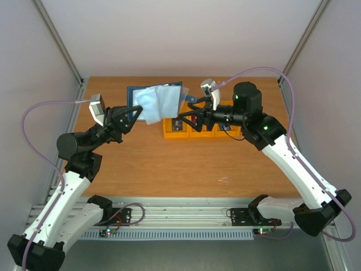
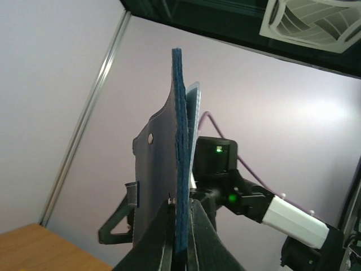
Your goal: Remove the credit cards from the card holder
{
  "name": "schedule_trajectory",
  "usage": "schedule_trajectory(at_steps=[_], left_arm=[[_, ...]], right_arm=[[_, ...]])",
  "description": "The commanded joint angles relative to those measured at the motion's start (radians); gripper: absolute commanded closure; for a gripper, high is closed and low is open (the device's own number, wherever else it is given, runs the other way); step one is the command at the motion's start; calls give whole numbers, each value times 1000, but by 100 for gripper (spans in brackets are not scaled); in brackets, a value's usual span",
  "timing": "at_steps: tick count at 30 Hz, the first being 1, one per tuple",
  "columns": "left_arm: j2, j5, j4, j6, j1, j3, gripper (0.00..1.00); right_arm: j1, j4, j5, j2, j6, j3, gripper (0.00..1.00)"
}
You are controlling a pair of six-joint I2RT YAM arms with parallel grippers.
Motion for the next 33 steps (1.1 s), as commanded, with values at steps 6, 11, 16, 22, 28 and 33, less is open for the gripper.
schedule_trajectory(at_steps=[6,11,16,22,28,33], left_arm=[[-19,-8,83,-3,-30,14,100],[-23,-16,52,-3,-34,2,100],[-31,-49,-19,4,-35,-32,100],[-41,-86,-104,66,-35,-70,100],[-38,-99,-128,75,-35,-83,100],[-37,-97,-144,86,-35,-101,95]], right_arm=[[6,208,-163,80,125,58,16],[28,241,-224,114,145,84,18],[72,234,-280,147,146,127,17],[122,242,-241,163,154,143,21],[150,123,-68,178,126,180,56],[178,4,47,205,95,239,81]])
